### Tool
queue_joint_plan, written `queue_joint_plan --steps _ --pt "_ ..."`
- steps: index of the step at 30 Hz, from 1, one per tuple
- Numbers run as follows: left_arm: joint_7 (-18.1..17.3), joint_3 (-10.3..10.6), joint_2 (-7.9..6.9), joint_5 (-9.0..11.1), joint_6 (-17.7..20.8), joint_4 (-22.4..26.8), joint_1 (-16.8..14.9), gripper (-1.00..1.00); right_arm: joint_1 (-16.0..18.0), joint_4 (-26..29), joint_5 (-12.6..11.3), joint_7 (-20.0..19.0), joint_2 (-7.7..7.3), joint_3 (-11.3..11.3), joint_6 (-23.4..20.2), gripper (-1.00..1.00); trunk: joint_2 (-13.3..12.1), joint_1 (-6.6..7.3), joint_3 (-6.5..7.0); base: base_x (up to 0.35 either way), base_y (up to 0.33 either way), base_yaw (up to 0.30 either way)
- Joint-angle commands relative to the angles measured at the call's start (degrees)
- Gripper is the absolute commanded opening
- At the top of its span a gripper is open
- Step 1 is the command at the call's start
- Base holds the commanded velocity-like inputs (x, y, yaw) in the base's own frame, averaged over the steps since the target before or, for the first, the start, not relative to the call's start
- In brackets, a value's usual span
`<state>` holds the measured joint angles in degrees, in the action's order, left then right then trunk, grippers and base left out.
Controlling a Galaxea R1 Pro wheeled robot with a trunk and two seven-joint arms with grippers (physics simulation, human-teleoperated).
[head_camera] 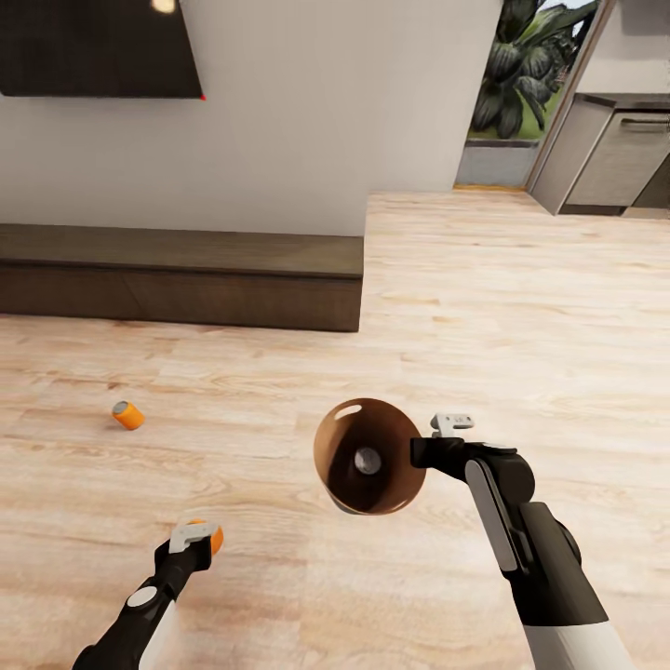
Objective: Put the three can of soda from the living room inside the tash can in the kitchen.
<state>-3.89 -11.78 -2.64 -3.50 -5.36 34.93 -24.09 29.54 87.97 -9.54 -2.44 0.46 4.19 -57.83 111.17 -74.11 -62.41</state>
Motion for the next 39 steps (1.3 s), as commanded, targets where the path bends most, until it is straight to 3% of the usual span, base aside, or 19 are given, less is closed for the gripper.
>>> queue_joint_plan --steps 1,39 --pt "0.0 0.0 0.00 0.0 0.0 0.0 0.0 -1.00 0.0 0.0 -1.4 -0.3 0.01 0.0 0.0 -1.00 -0.4 0.23 0.29 0.000 0.000 0.000" --pt "0.0 0.0 0.00 0.0 0.0 0.0 0.0 -1.00 0.0 0.0 -1.4 -0.3 0.07 0.1 0.1 -1.00 -15.7 8.58 10.72 0.000 0.000 0.000"
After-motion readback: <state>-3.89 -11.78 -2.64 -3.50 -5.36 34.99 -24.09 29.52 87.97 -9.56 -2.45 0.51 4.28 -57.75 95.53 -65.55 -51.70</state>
